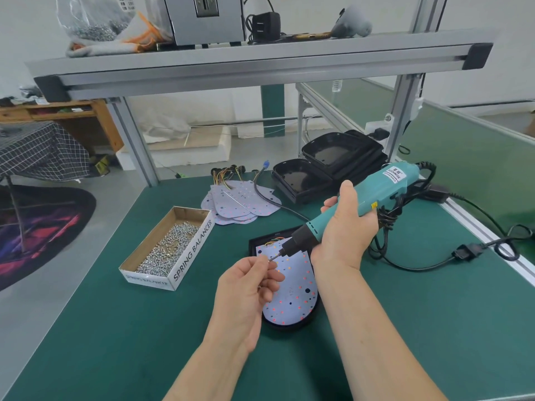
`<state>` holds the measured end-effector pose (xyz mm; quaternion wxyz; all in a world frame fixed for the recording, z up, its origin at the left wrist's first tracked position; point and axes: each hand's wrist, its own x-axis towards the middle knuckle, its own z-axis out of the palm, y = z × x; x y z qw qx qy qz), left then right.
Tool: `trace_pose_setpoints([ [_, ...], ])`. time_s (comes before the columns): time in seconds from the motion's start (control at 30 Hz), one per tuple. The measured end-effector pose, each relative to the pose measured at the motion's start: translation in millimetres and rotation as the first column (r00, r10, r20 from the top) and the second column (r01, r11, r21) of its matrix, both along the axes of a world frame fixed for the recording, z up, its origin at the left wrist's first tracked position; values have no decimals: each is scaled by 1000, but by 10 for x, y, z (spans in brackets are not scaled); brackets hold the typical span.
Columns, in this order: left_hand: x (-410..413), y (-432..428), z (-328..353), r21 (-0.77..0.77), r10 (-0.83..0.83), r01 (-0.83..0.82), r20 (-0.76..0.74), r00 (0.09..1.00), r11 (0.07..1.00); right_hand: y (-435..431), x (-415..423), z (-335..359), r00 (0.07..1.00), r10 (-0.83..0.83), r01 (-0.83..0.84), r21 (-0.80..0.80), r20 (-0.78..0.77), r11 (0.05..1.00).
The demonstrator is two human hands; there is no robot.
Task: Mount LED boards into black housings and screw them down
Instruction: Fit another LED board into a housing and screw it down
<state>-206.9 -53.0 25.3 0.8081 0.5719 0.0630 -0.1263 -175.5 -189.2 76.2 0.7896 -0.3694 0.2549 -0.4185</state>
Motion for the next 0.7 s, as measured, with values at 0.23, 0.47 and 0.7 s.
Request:
trace_pose_setpoints([
  [0.23,96,118,-40,127,-90,94,-35,995,987,-89,-13,23,1000,6,-5,-28,13,1000],
  [0.47,459,392,-265,768,-18,1,14,1000,641,-189,-77,-37,1000,28,-28,-162,-5,986],
  [0.7,571,136,-211,863,-259,193,-76,963,468,-129,-143,-193,995,66,-89,-383,-73,920],
])
